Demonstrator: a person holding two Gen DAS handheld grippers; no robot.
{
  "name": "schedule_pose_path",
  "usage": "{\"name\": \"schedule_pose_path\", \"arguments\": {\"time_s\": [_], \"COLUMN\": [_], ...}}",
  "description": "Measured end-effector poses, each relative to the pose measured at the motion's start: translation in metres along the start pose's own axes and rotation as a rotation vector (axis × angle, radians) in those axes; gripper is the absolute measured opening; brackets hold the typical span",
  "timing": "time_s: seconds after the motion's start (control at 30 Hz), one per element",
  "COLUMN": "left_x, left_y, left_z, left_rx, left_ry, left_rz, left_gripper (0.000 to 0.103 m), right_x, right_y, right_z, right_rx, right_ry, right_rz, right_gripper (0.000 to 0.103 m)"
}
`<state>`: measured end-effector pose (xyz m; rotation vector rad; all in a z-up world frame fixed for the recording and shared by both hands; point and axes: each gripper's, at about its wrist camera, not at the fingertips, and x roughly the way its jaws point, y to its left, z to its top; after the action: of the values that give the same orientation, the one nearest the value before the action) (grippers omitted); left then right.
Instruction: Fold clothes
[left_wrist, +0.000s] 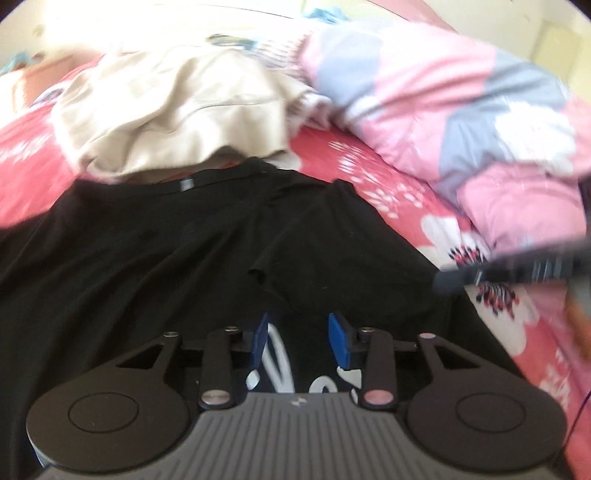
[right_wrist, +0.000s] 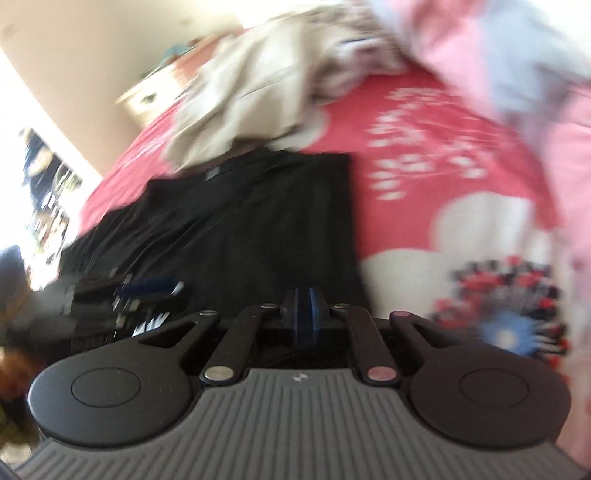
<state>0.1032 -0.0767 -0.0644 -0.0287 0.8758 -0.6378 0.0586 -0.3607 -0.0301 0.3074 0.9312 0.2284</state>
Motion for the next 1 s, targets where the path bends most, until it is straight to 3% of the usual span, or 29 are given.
{"name": "schedule_pose_path", "arguments": {"time_s": [0.13, 0.3, 0.4, 0.47, 0.53, 0.6, 0.77, 0.87, 1.0], "left_x": [-0.028, -0.086, -0.119, -0.139, -0.156, -0.169, -0.193, -0.194, -0.192], "left_y": [0.017, 0.045, 0.077, 0.1, 0.125, 0.151, 0.204, 0.224, 0.23], "left_z": [-0.008, -0.025, -0.037, -0.047, -0.06, -0.072, -0.1, -0.107, -0.114], "left_rx": [-0.115, -0.252, -0.371, -0.468, -0.585, -0.714, -0.993, -1.05, -1.054], "left_ry": [-0.017, -0.076, -0.106, -0.128, -0.153, -0.164, -0.229, -0.256, -0.271], "left_rz": [0.002, -0.004, 0.028, 0.058, 0.115, 0.194, 0.331, 0.379, 0.415], "left_gripper": [0.046, 0.056, 0.06, 0.064, 0.064, 0.064, 0.064, 0.063, 0.063], "right_x": [0.025, 0.012, 0.028, 0.05, 0.065, 0.058, 0.039, 0.05, 0.077], "right_y": [0.019, 0.036, 0.049, 0.053, 0.056, 0.063, 0.095, 0.137, 0.202], "right_z": [-0.019, -0.009, -0.007, -0.011, -0.015, -0.013, 0.007, 0.024, 0.048], "right_rx": [-0.079, -0.064, -0.11, -0.128, -0.139, -0.131, -0.117, -0.159, -0.156], "right_ry": [0.085, 0.012, -0.008, 0.029, 0.081, 0.064, 0.022, 0.062, 0.14], "right_rz": [-0.024, 0.034, 0.035, 0.022, -0.012, -0.025, 0.078, 0.147, 0.26], "right_gripper": [0.006, 0.008, 0.01, 0.019, 0.02, 0.022, 0.022, 0.023, 0.026]}}
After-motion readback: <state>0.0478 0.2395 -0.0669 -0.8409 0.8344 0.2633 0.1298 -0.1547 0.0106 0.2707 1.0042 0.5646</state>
